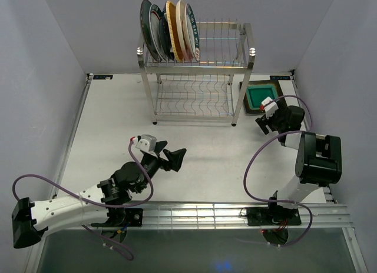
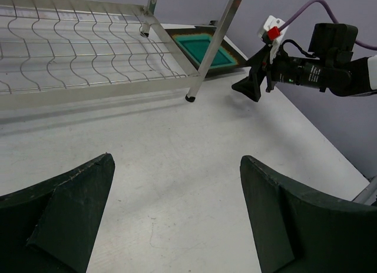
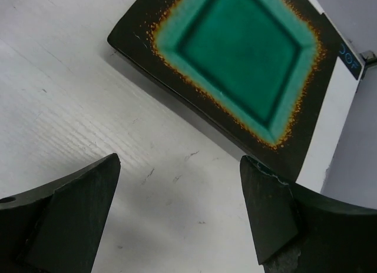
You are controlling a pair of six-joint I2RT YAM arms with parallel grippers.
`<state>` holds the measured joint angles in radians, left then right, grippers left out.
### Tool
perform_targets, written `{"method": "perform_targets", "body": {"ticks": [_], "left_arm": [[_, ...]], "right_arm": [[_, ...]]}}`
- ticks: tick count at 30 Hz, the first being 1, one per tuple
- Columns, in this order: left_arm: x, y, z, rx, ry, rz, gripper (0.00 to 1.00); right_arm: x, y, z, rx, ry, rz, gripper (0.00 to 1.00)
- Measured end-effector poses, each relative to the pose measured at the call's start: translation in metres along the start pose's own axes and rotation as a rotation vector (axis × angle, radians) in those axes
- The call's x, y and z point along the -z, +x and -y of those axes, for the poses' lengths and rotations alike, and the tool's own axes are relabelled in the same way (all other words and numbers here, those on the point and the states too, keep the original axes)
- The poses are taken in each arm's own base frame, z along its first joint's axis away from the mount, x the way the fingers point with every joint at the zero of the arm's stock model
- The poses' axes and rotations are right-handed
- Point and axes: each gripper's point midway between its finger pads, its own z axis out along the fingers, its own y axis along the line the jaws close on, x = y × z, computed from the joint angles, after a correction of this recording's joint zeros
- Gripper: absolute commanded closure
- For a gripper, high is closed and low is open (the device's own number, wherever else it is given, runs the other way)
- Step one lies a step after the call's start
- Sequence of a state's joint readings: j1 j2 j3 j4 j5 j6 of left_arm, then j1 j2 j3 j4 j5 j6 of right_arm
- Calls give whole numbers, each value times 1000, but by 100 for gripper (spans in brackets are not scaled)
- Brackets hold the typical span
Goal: Load the plates into the dish rack
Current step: Pick up the plate from the corner of the board.
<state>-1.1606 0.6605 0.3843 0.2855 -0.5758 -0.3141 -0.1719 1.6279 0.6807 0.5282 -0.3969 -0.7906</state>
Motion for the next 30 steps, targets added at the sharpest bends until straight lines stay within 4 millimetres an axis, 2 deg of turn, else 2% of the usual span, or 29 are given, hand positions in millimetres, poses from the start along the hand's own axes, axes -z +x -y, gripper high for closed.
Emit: {"method": "perform_targets", "body": {"ticks": [2, 4, 10, 14, 19, 24, 27, 30], "left_arm": [[-2, 5, -1, -10, -5, -14, 2], [-4, 12, -2, -24, -11, -35, 2], [-9, 32, -4, -64, -31, -93, 2], [-10, 39, -6, -78, -38, -114, 2], [-10, 39, -6, -79, -40, -116, 2], [-11, 40, -6, -79, -41, -117, 2], [-12, 43, -6, -86, -44, -126, 2], [-13, 45, -6, -92, -47, -134, 2]], "right_arm": [[-10, 10, -2, -13, -28, -25, 11], [-15, 11, 0, -13, -33, -27, 11], [-21, 0, 18, -4, 0, -9, 8], [-21, 1, 26, 5, 25, -24, 7], [-14, 17, 20, 53, 34, -79, 4], [-10, 29, 18, 144, 40, -119, 3], [-7, 32, 17, 253, 61, -107, 7], [-1, 37, 8, 407, 91, -70, 9]]}}
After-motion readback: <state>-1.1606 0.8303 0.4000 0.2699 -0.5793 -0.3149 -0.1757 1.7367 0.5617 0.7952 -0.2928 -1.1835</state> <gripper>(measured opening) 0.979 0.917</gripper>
